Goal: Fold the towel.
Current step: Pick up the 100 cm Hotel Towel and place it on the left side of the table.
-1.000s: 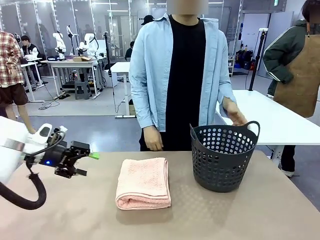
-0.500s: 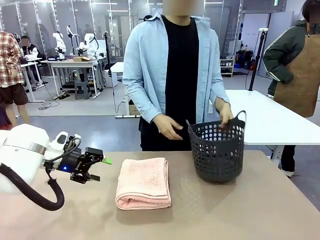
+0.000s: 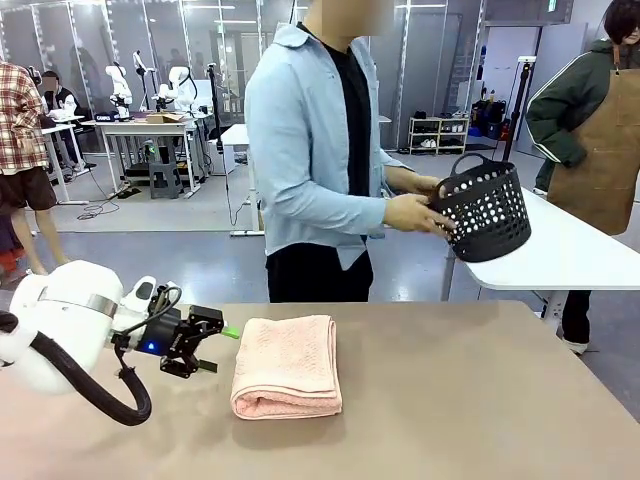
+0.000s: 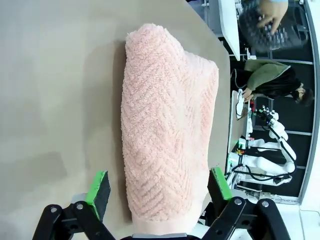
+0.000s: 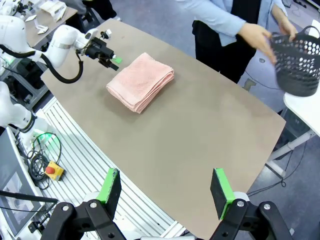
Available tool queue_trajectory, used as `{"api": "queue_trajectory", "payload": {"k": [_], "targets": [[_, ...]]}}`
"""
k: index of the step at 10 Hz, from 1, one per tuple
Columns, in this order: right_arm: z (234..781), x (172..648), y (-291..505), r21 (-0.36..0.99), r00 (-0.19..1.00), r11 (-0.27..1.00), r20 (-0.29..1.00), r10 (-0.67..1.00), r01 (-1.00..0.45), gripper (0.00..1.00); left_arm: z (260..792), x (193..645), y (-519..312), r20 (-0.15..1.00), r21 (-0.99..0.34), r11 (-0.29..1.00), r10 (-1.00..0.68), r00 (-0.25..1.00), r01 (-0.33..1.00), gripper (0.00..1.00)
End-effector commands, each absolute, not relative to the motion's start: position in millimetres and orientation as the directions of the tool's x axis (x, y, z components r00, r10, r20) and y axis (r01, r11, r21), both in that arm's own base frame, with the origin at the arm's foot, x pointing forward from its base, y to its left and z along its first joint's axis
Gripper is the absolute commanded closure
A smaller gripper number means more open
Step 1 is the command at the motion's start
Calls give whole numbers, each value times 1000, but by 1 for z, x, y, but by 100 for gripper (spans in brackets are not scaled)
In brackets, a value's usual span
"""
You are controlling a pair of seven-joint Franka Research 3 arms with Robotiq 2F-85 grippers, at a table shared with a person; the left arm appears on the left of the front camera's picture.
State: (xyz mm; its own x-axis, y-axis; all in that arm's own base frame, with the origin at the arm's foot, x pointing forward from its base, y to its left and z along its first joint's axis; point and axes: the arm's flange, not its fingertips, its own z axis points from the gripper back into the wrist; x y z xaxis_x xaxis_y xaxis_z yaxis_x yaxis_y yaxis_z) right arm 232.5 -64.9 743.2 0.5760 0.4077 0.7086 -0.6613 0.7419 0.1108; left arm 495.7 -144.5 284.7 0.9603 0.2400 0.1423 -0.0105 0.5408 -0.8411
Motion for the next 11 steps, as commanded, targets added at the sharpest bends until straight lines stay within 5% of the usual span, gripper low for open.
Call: {"api": "queue_trajectory", "payload": {"k": [1,5,6,8,9,11], "targets": [[744,233,-63,119,592,757,705,392,-643,9,271,506,-159,160,-867,498,248,956,16,0],[744,233,-63,119,592,757,705,392,-643,9,258,512,-176,118,-897,441,229,966,5,0],[744,233,-63,119,592,757,705,392,-643,9,254,513,-180,109,-900,436,220,969,2,18],[744,233,-63,119,592,757,705,392,-643,9,252,516,-184,84,-923,385,227,970,-10,78],[744,233,-63,119,592,757,705,392,-643,9,253,517,-185,83,-929,369,229,970,-7,100],[744,233,-63,119,592,757,705,392,-643,9,250,518,-186,79,-934,358,218,973,-4,100]]}}
